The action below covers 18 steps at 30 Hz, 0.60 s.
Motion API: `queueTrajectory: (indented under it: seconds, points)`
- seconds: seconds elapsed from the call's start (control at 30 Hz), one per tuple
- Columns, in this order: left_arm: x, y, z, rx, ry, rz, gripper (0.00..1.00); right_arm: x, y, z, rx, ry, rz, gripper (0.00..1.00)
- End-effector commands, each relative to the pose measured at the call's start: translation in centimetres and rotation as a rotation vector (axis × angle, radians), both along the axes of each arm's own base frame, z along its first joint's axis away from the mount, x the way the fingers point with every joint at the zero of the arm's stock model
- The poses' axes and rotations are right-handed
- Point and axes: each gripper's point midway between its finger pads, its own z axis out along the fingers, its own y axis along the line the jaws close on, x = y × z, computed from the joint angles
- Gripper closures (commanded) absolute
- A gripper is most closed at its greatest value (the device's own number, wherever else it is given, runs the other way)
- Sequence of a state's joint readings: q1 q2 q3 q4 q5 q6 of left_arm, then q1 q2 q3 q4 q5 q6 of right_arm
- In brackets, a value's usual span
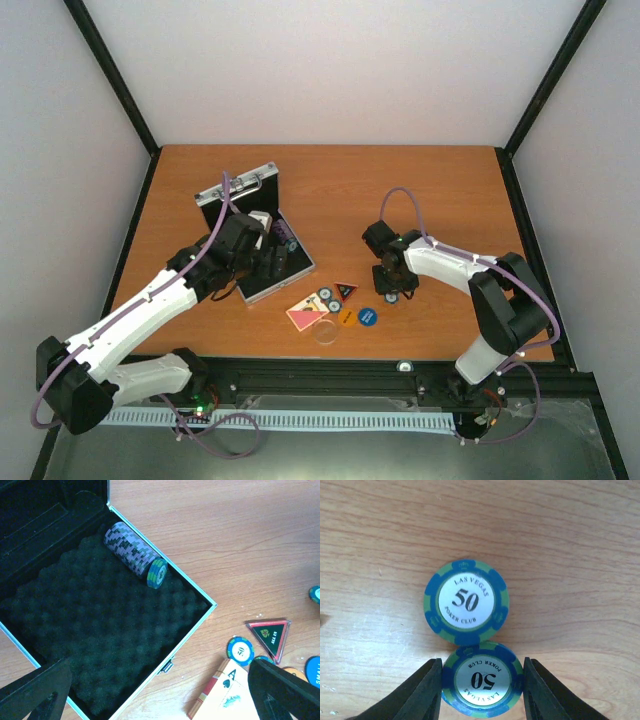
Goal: Pack up texas hold em set
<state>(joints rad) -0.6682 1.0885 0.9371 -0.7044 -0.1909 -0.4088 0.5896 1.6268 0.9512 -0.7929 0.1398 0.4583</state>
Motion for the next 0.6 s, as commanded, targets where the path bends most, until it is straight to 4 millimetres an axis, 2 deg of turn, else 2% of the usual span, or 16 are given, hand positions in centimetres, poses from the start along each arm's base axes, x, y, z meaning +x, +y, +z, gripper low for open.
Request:
queueTrajectory:
  seconds: [0.0, 0.17, 0.57]
  points:
    - [-0.13, -0.10, 0.05, -0.020, 0.001, 0.008, 0.00, -0.19, -0.57, 0.04, -0.012, -0.007, -0.009, 0.57]
    - [-0.22, -0.03, -0.27, -0.017, 0.007, 0.010, 0.00, -0.79, -0.64, -0.70, -0.004, 0.010, -0.012, 0.57]
    - [0.12, -0.50, -0.47, -0.019, 0.016, 0.002, 0.00, -0.94, -0.19, -0.95, 0.031, 0.005, -0.012, 0.57]
